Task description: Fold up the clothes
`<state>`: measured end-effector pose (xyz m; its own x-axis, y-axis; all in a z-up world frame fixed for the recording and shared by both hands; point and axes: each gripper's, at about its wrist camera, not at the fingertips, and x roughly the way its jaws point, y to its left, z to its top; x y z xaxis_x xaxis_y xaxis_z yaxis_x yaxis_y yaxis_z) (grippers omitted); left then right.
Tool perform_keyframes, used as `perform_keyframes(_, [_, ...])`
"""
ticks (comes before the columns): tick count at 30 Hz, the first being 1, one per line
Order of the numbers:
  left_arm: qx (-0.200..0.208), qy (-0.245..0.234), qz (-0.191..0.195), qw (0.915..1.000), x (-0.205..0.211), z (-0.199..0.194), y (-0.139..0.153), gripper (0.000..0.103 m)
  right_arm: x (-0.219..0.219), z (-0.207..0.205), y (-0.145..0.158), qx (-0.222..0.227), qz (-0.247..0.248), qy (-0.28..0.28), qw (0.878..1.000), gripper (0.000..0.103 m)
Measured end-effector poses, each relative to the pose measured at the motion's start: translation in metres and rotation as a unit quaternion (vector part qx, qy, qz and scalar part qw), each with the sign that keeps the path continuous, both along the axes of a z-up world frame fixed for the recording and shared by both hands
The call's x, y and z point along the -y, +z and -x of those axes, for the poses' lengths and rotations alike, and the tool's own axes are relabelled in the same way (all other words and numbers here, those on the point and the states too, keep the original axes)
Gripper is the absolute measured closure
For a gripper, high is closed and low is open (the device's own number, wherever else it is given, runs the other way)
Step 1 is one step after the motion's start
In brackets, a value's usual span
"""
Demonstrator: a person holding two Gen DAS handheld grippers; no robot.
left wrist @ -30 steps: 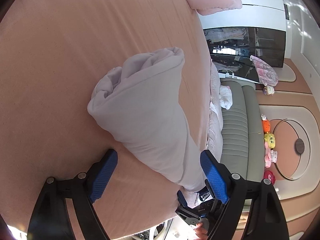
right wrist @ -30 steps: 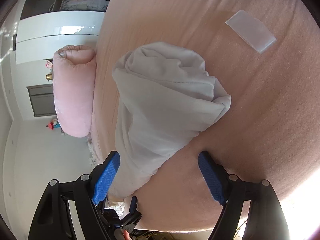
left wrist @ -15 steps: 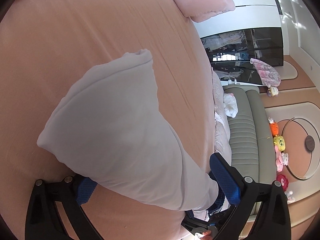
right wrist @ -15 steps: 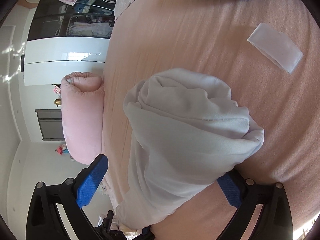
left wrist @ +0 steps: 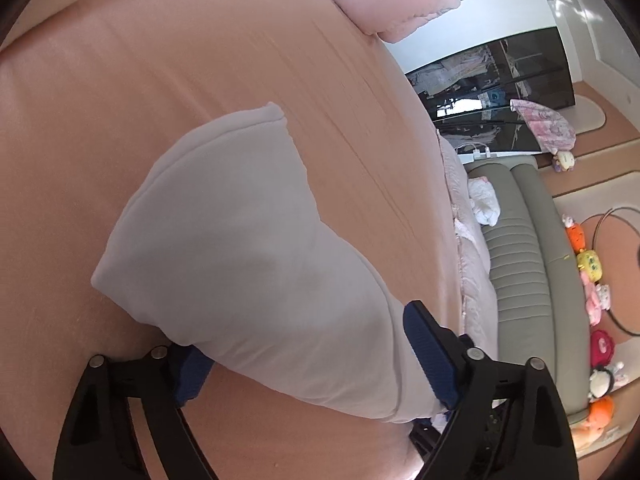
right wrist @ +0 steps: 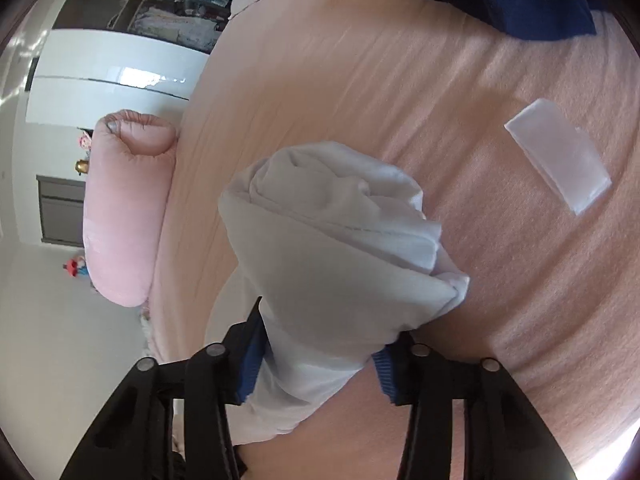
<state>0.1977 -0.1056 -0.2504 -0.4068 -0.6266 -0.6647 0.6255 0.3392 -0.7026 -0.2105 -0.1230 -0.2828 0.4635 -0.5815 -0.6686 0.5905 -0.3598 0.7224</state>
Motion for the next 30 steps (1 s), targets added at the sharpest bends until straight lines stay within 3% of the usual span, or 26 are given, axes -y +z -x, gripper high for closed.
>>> perform_keyframes(2, [0.061, -0.012, -0.009, 0.998, -0.002, 0.006, 0.005, 0.054, -0.001, 0.0, 0.0, -0.003, 0.011, 0.01, 1.0, 0.066])
perform_keyframes(8, [0.09, -0.009, -0.003, 0.9959, -0.017, 0.002, 0.012, 0.063, -0.008, -0.005, 0.011, -0.031, 0.047, 0.043, 0.997, 0.07])
perform_keyframes(10, [0.107, 0.0, -0.002, 0.9942, -0.026, -0.004, 0.019, 0.063, -0.013, -0.01, 0.015, -0.039, 0.064, 0.056, 0.996, 0.071])
perform_keyframes(14, [0.12, 0.022, -0.006, 0.9925, -0.049, -0.026, 0.028, 0.065, -0.028, -0.025, 0.016, -0.009, 0.07, 0.08, 0.994, 0.073])
perform_keyframes(20, [0.024, 0.034, -0.025, 0.9988, -0.084, -0.063, 0.009, 0.065, -0.047, -0.044, 0.012, 0.005, 0.05, 0.101, 0.994, 0.073])
perform_keyframes(24, [0.083, 0.017, -0.008, 0.9964, -0.094, -0.065, 0.012, 0.062, -0.055, -0.033, 0.006, 0.01, 0.045, 0.092, 0.995, 0.074])
perform_keyframes(30, [0.095, 0.01, -0.004, 0.9954, -0.087, -0.056, 0.012, 0.059, -0.049, -0.029, 0.001, 0.028, 0.033, 0.083, 0.996, 0.074])
